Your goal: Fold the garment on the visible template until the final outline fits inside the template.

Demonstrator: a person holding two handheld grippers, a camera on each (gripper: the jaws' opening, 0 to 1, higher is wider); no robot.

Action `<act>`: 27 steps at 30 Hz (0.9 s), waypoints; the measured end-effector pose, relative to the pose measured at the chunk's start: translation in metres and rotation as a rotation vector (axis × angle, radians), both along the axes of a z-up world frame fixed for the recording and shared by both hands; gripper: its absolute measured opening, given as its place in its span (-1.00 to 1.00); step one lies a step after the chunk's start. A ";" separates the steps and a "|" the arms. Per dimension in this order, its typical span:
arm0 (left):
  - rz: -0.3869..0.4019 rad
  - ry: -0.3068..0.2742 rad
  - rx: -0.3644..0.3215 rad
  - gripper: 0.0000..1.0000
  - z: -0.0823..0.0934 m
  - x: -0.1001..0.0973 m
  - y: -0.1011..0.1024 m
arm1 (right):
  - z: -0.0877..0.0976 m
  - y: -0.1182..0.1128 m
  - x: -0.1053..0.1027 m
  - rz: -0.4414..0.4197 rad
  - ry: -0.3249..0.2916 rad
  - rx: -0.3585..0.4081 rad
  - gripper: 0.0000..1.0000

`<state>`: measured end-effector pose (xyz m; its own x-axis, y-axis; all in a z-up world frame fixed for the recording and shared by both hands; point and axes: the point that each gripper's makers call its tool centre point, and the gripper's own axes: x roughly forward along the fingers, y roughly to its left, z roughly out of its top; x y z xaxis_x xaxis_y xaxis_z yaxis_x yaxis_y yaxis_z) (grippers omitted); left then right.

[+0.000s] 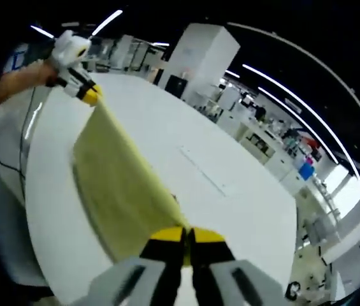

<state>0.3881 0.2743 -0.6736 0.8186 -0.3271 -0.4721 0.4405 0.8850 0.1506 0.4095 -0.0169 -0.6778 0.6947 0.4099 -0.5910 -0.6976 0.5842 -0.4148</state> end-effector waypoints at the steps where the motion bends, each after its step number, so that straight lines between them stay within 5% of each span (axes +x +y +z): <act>1: 0.003 0.000 -0.002 -1.00 0.000 0.003 0.000 | -0.001 0.000 0.003 -0.005 -0.002 -0.002 -1.00; 10: 0.049 0.053 -0.073 -1.00 -0.018 0.037 0.004 | -0.016 0.001 0.031 -0.058 0.016 -0.017 -1.00; 27: 0.065 0.210 -0.033 -1.00 -0.093 0.079 0.017 | -0.082 0.009 0.072 -0.070 0.097 -0.119 -1.00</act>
